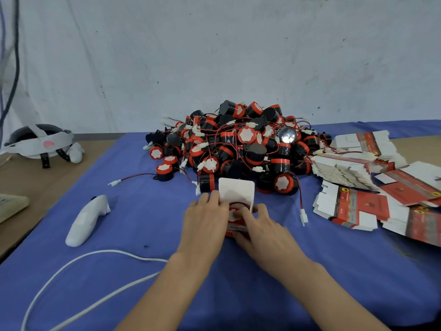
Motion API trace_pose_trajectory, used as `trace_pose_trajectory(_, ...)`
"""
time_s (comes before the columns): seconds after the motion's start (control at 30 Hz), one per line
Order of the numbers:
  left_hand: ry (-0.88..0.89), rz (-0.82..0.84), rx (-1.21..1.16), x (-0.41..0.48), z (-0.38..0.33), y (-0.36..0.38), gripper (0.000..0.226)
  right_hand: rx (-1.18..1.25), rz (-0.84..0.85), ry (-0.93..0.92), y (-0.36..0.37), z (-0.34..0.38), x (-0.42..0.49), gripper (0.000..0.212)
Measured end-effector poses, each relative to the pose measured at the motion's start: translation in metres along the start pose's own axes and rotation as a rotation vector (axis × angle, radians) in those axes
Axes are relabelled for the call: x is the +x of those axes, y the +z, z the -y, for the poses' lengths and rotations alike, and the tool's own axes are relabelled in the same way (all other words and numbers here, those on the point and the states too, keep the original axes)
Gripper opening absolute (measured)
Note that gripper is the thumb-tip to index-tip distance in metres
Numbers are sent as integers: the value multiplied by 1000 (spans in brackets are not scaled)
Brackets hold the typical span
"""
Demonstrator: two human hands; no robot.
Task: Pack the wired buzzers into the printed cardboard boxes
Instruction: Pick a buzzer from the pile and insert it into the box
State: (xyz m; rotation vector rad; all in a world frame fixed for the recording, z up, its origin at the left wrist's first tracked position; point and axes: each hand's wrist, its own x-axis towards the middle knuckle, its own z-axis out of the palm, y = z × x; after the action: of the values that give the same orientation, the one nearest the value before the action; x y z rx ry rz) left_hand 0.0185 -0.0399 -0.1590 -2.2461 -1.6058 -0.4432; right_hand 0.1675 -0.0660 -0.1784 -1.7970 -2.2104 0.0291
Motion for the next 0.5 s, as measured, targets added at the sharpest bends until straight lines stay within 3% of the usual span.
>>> trace_pose_trajectory(0.4, 7, 76, -379, 0, 30, 4, 47, 5, 0, -15, 1, -3, 0, 42)
trace_pose_trajectory(0.5, 12, 33, -296, -2, 30, 3, 44, 6, -3, -15, 3, -3, 1, 43)
